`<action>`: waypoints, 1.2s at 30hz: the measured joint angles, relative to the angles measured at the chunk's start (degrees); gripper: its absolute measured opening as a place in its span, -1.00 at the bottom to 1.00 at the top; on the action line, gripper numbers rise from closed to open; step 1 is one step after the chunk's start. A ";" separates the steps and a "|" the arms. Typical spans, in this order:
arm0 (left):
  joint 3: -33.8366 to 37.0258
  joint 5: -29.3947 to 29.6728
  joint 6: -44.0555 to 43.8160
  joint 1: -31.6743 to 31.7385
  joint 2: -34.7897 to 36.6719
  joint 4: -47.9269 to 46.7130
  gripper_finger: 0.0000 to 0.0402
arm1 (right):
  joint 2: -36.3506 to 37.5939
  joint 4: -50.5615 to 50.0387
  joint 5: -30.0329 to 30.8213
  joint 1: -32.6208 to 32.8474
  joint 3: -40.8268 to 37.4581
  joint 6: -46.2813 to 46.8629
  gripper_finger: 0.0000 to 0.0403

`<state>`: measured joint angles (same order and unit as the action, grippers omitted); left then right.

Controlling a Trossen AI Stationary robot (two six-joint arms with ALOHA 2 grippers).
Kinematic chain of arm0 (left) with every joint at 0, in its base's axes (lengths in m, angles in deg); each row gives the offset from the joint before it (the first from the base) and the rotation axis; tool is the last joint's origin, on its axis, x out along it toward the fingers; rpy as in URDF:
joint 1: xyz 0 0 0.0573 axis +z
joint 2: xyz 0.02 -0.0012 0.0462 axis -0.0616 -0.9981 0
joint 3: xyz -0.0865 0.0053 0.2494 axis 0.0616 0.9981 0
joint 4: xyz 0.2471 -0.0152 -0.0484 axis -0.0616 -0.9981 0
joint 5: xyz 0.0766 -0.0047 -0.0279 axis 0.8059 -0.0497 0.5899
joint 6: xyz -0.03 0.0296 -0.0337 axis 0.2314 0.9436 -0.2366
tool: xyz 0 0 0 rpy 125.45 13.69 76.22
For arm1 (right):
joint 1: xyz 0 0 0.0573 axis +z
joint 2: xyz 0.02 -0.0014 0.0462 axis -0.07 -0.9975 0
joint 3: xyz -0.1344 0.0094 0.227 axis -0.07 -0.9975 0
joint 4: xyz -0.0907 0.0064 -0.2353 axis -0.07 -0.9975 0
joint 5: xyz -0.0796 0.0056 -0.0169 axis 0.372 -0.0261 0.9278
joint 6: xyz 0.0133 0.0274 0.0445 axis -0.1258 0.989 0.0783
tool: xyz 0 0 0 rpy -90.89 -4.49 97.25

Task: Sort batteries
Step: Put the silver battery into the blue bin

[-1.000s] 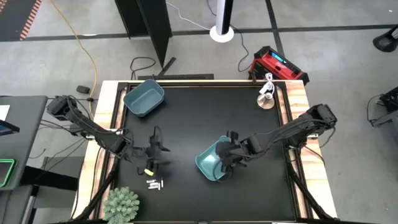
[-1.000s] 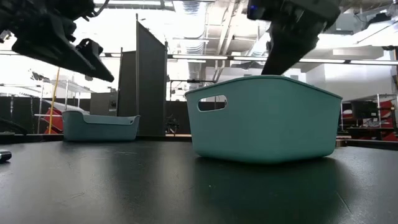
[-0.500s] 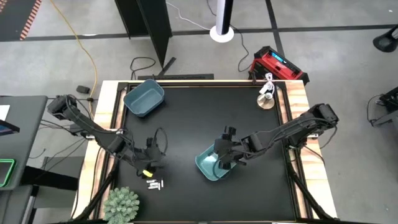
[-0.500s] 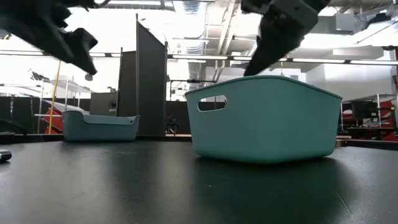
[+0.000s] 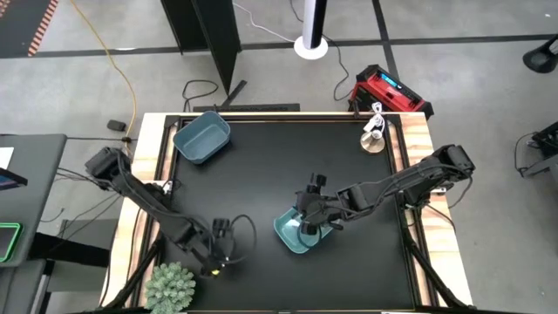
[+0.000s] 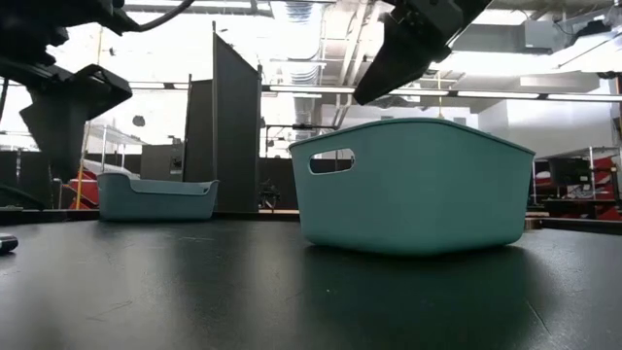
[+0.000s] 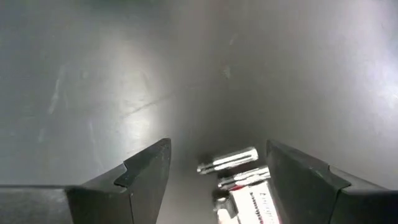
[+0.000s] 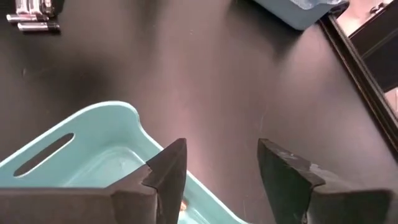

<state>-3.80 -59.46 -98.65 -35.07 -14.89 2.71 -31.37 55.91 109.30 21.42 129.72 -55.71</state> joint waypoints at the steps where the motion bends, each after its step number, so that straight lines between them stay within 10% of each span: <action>1: -0.94 -0.34 -0.03 -0.16 -0.98 -0.79 0.29 | 0.00 0.24 0.02 0.00 0.00 0.00 0.03; 36: -6.34 3.78 17.56 -0.52 -8.15 -10.28 0.29 | 0.00 0.80 0.11 0.57 0.00 0.11 0.03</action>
<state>-10.13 -55.68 -81.09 -35.59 -23.04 -7.57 -31.37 56.70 109.41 21.99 129.72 -55.60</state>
